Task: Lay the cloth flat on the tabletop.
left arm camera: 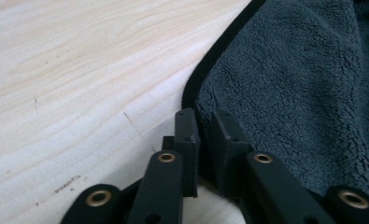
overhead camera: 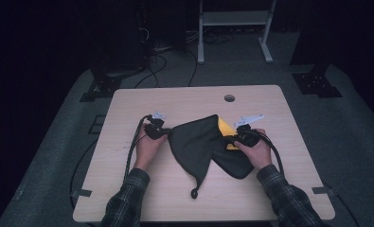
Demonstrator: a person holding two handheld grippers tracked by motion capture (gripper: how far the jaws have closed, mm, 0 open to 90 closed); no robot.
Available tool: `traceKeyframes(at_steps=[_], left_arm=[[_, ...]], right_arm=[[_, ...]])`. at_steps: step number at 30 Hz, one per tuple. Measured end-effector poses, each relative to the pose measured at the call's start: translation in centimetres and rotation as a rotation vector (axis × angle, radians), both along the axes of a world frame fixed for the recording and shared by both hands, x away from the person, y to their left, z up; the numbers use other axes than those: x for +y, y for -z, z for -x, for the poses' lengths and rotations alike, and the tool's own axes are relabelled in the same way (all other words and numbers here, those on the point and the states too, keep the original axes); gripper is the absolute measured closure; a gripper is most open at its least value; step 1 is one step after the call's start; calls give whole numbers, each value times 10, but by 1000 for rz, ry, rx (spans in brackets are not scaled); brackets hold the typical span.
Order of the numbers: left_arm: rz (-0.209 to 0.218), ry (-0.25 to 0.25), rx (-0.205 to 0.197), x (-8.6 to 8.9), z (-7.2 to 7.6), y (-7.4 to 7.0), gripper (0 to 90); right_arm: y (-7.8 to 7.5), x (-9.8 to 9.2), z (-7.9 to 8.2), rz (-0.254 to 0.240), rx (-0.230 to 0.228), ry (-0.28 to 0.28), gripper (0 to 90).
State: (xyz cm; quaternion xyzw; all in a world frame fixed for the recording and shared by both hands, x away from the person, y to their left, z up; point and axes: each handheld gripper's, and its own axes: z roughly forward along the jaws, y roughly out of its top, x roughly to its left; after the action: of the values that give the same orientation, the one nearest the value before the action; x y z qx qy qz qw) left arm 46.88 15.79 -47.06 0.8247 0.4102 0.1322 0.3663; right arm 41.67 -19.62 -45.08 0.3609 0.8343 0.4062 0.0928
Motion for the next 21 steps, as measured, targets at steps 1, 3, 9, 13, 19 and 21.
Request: traceKeyframes(at_steps=[1,3,9,13,19,21], left_arm=[[3,-2,10,0,1,0,829],[6,4,14,1,4,-1,837],[65,-9,-3,13,10,-15,841],[84,0,-40,23,17,-33,841],[126,7,-80,35,27,-55,841],[132,6,-88,38,30,-61,841]], right_arm=[[0,-1,0,3,-3,0,857],[-1,-2,1,4,-5,4,857],[-8,-11,3,-7,-19,22,858],[-17,-23,5,-23,-44,42,858],[-31,-42,10,-48,-75,82,859],[-38,-49,11,-41,-94,93,859]])
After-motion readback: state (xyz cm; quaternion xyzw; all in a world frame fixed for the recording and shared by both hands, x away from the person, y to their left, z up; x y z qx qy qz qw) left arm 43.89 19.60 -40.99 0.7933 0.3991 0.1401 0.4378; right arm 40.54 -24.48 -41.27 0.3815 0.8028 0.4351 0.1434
